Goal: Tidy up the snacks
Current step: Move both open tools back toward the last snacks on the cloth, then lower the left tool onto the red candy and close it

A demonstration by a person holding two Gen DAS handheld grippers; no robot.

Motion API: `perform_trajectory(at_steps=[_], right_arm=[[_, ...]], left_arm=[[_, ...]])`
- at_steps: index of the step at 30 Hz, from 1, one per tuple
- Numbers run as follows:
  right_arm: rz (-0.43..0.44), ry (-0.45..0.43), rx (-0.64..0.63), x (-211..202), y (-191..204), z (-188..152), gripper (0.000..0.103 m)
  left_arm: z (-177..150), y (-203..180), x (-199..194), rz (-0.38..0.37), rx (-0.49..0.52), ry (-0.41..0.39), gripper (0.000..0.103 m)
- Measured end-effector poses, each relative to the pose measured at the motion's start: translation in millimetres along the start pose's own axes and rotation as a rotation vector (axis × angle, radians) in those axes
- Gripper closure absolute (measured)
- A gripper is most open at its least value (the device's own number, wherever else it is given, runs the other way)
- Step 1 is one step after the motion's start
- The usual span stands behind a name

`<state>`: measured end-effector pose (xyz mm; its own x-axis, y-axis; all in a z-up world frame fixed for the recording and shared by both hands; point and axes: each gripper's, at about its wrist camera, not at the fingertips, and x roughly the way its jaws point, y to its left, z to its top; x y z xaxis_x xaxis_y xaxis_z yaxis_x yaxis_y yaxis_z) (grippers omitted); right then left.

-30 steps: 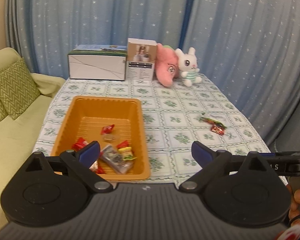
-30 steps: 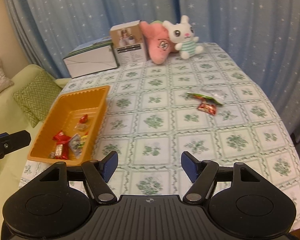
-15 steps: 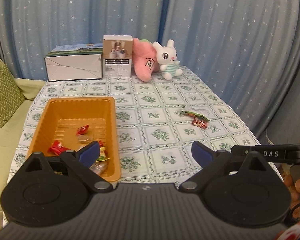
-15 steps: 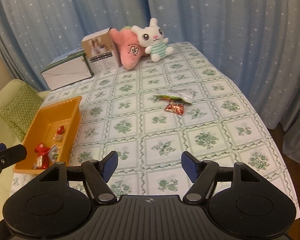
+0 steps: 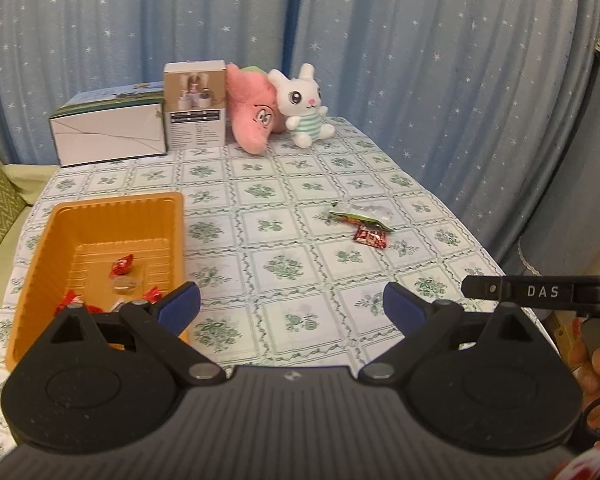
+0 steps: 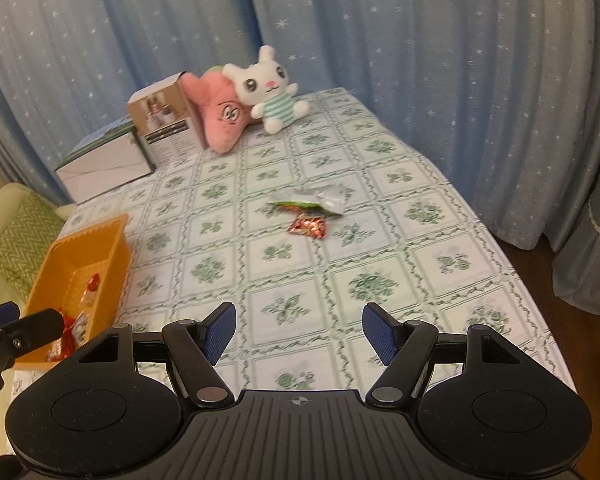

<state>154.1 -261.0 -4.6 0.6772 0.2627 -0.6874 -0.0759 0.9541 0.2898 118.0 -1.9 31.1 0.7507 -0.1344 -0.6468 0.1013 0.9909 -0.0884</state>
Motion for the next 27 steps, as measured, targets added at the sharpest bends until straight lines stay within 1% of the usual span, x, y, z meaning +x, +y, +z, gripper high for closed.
perform_trajectory(at_steps=[8,14,21,27], right_arm=[[-0.031,-0.015,0.031,9.7,-25.9,11.6,0.033],[-0.058,-0.049,0.056,23.8,-43.9,21.8,0.033],[-0.095,-0.065,0.077,56.6,-67.7,35.5,0.033],[-0.089,-0.074,0.088,91.2,-83.6,42.5,0.033]], left_arm=[[10.5,-21.2,35.3,-0.037,0.029,0.02,0.006],[19.3,-37.2,72.1,-0.077,0.048,0.032,0.006],[26.1,-52.7,130.2,-0.107,0.061,0.06,0.006],[27.0,-61.8,182.4,-0.126,0.08,0.083,0.008]])
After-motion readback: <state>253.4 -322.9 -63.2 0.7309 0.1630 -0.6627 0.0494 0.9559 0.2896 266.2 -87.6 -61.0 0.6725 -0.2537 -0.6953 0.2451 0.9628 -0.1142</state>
